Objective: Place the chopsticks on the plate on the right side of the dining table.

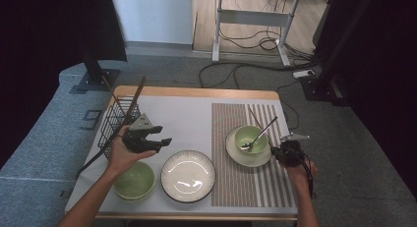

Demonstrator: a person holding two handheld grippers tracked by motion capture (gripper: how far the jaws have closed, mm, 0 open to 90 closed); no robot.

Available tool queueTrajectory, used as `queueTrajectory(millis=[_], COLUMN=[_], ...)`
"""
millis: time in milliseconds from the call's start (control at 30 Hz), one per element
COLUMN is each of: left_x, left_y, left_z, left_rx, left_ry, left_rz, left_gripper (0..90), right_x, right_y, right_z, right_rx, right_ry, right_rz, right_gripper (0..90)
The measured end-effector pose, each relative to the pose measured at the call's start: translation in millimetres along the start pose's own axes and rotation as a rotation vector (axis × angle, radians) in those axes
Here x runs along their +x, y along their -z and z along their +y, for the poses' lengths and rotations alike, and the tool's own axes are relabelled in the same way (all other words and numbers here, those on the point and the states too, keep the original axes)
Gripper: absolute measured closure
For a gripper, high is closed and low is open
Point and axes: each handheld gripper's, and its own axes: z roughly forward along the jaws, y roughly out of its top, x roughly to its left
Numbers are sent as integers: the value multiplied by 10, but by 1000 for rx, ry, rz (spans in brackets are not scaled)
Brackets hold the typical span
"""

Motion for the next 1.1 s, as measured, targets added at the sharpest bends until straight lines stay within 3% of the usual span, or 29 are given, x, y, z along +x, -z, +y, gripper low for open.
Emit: queueTrajectory(millis=[367,667,1100], left_x=[31,33,23], left_y=[-15,-5,2], left_z=[-58,-55,-25], left_rx=[4,2,-3], left_ry=[19,21,29], left_rz=[-6,-10,-23], left_gripper=[403,404,407], right_x=[34,112,140], right_y=[-34,-32,-3], right_z=[8,32,48], right_rx=[22,46,29], right_ry=[31,95,118], right_rz=[-35,-73,-39], right_gripper=[843,838,843])
